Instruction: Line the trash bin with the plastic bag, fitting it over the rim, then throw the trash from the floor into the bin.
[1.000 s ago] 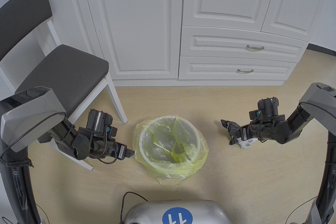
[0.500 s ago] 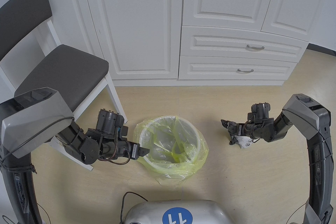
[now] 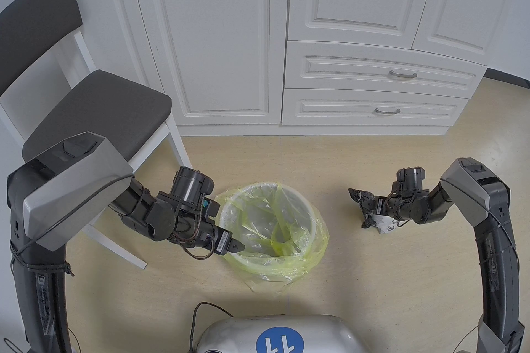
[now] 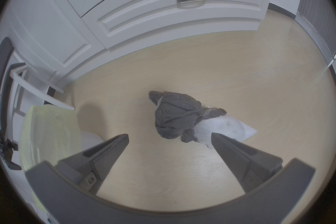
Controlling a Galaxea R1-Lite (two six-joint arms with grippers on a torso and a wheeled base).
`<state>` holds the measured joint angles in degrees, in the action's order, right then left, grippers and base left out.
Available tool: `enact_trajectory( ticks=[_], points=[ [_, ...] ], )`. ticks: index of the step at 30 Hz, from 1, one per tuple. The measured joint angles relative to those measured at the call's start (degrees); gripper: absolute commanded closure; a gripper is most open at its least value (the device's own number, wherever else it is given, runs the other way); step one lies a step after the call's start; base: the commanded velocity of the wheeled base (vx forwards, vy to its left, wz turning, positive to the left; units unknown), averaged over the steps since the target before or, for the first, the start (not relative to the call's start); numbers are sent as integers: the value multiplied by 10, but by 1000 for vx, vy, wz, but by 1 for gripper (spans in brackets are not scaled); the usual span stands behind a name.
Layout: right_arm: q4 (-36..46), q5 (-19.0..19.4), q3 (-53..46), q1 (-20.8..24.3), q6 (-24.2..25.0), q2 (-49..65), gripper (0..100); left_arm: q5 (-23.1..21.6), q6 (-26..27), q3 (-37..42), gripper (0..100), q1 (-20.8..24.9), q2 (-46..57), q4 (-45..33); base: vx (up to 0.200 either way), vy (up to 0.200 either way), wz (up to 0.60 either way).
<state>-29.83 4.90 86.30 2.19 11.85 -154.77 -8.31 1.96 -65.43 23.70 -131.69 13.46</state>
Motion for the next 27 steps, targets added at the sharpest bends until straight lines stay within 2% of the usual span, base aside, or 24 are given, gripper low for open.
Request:
enact_trajectory(
  ticks=[5, 11, 15, 21, 27],
  points=[
    [3, 1, 15, -7, 1, -15, 0, -25, 116, 0, 0, -13, -7, -33, 0, 0, 0],
    [5, 2, 23, -14, 1, -25, 0, -69, 176, 39, 0, -38, -4, -55, 0, 0, 0],
    [5, 3, 25, -15, 1, -27, 0, -73, 184, 46, 0, -59, -7, -55, 0, 0, 0],
    [22, 3, 30, -16, 1, -30, 0, -69, 183, 8, 0, -96, -34, -51, 0, 0, 0],
    [36, 2, 44, -16, 2, -34, 0, -28, 172, -63, 0, -123, -82, -51, 0, 0, 0]
  ],
)
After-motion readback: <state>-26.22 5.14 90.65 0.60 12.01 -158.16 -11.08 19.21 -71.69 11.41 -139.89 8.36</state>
